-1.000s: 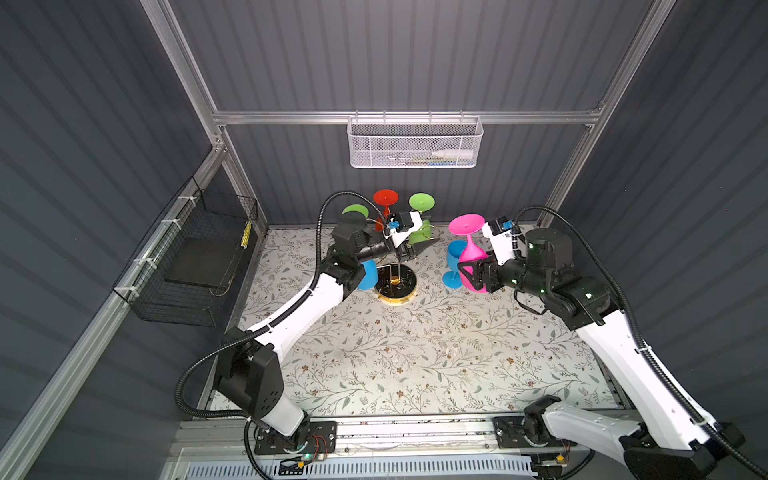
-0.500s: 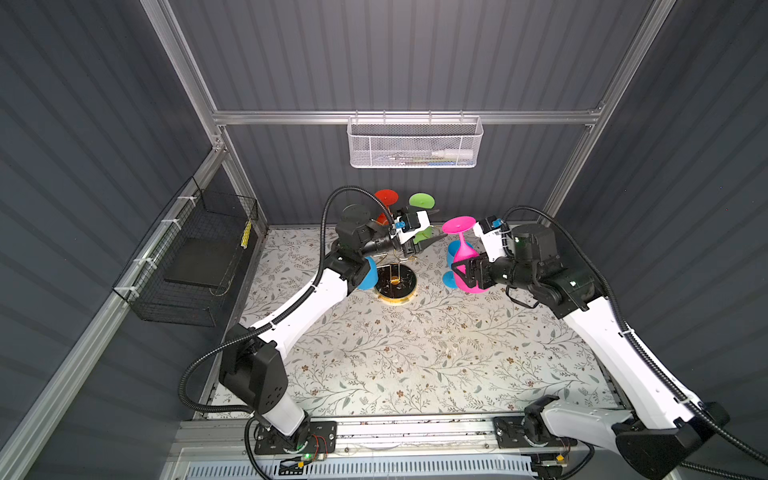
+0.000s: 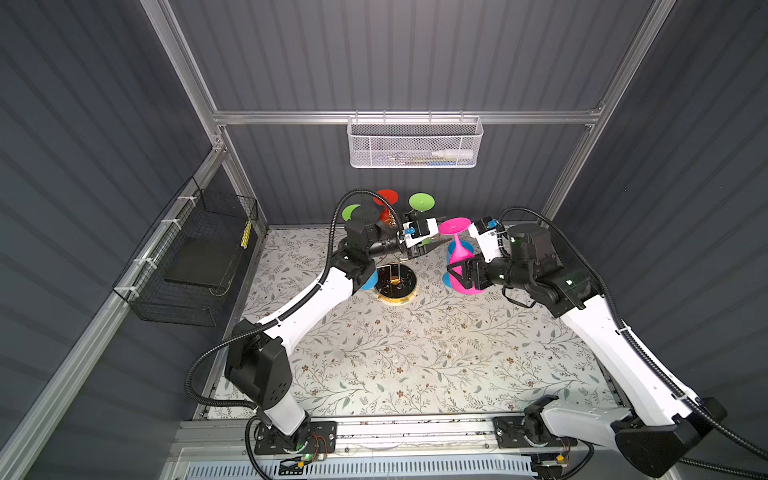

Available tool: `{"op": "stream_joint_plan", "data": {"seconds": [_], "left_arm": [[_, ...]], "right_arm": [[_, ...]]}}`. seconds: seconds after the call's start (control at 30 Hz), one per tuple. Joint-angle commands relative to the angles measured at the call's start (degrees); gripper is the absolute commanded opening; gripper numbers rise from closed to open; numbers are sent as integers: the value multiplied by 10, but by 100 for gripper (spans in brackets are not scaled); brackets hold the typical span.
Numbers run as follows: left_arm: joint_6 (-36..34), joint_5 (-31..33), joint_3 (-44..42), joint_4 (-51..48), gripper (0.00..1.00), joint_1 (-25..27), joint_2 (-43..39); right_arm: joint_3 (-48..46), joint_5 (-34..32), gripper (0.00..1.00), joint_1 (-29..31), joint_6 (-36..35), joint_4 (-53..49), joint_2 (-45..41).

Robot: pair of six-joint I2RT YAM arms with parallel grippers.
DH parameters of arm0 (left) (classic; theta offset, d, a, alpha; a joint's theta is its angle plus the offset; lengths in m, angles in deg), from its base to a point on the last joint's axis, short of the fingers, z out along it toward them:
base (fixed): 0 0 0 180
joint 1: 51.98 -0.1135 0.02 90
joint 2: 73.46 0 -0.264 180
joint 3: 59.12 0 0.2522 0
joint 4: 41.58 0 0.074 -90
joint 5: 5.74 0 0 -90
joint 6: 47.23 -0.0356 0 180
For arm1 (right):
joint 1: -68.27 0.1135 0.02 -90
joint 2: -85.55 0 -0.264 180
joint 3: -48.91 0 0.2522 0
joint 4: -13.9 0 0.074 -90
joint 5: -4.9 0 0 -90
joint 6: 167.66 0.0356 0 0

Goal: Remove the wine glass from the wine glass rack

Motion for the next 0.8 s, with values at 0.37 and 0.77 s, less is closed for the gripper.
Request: {"op": "stream_joint_plan", "data": {"seconds": [0.37, 0.77], "left_arm": [[-22, 20, 12, 6, 24, 9, -6], [7, 72, -5, 23, 0, 9, -26]], "right_arm": [[18, 7, 57, 11, 13, 6, 2], [13, 11, 84, 11, 29, 30, -6]]}}
